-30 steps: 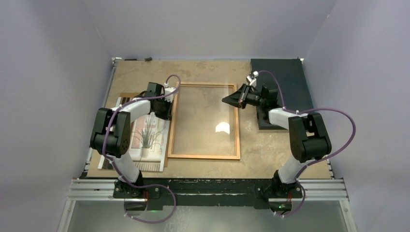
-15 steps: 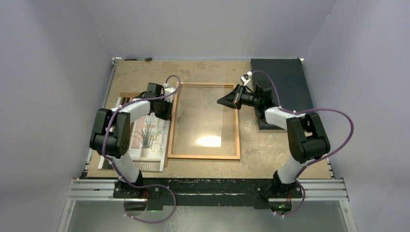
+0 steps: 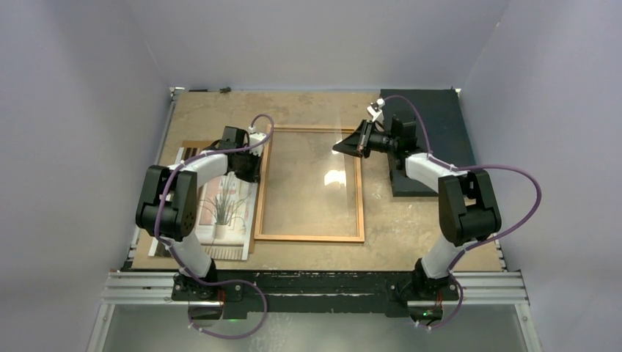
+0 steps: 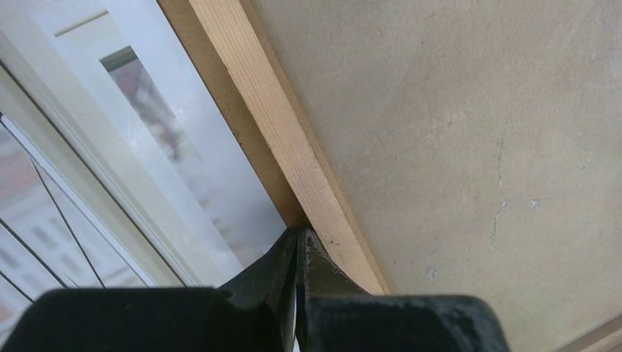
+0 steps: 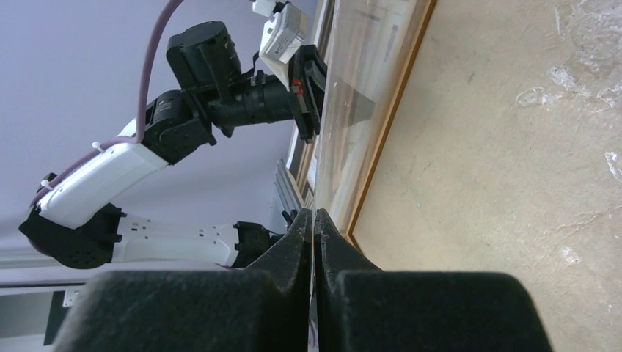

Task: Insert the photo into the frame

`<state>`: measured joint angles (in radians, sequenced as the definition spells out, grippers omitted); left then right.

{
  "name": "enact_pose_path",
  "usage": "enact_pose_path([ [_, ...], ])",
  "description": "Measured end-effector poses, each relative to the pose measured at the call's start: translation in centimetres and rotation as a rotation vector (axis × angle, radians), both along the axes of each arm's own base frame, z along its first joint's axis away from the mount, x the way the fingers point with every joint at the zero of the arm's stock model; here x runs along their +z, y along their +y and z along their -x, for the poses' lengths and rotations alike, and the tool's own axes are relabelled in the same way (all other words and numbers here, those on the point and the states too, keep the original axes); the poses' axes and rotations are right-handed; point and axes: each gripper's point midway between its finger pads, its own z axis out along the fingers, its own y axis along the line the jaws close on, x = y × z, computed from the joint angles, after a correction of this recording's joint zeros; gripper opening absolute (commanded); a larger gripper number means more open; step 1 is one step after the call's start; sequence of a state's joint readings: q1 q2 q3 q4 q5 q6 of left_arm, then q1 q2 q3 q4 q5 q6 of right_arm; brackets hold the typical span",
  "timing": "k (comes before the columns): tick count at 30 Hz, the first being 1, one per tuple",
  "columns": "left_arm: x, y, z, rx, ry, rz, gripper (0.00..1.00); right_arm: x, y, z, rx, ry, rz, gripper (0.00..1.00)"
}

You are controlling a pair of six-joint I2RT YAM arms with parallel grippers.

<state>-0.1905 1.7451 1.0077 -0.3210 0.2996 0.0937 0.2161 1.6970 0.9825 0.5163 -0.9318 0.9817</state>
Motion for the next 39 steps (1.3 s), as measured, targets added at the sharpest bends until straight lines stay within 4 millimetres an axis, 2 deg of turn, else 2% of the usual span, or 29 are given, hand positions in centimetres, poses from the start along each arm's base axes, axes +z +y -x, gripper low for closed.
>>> enact_pose_path([
  [7,0.0,0.0,0.0,-0.003,-0.003,-0.001,0.0,-0.4,-0.1,0.0,-0.013,-0.003,-0.004,0.0],
  [15,0.0,0.0,0.0,-0.003,-0.003,-0.001,0.0,-3.5,-0.4,0.9,-0.081,0.078,0.019,0.0],
  [18,0.0,0.0,0.0,-0.003,-0.003,-0.001,0.0,-3.9,-0.4,0.9,-0.094,0.088,0.027,0.0],
  [25,0.0,0.0,0.0,-0.003,-0.003,-0.001,0.0,-3.6,-0.4,0.7,-0.092,0.089,0.029,0.0],
  [32,0.0,0.0,0.0,-0.003,-0.003,-0.001,0.0,-1.7,0.2,-0.5,-0.065,0.045,0.009,0.0],
  [39,0.0,0.0,0.0,-0.003,-0.003,0.0,0.0,-1.8,0.1,-0.6,-0.063,0.031,0.018,0.0],
])
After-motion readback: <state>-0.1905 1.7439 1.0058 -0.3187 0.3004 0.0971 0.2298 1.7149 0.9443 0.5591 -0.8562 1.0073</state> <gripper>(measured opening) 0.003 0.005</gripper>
